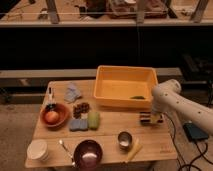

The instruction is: Wipe table surface with eraser

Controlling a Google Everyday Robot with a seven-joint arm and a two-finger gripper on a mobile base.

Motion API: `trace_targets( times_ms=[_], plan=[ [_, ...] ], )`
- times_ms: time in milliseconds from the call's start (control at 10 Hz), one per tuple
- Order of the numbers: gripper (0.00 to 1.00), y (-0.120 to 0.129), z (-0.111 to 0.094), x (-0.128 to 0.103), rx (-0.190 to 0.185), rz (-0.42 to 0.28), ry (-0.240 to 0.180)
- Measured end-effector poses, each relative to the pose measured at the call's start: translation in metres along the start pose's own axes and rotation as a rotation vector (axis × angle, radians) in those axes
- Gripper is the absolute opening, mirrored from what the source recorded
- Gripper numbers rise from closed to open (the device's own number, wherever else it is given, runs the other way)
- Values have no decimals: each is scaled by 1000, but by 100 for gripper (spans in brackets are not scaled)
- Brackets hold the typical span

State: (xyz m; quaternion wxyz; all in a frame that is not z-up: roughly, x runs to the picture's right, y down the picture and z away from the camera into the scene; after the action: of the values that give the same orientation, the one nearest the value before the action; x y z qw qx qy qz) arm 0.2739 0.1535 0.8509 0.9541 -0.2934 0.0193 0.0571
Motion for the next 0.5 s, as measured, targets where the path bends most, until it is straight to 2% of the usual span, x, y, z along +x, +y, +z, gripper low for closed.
trace_targets(
  times_ms=[200,300,500],
  plan=[
    [6,17,2,-34,-31,-40,-44],
    [6,27,2,-46,-35,-57,-72],
    [6,47,-2,-57,-33,-89,-114]
  ],
)
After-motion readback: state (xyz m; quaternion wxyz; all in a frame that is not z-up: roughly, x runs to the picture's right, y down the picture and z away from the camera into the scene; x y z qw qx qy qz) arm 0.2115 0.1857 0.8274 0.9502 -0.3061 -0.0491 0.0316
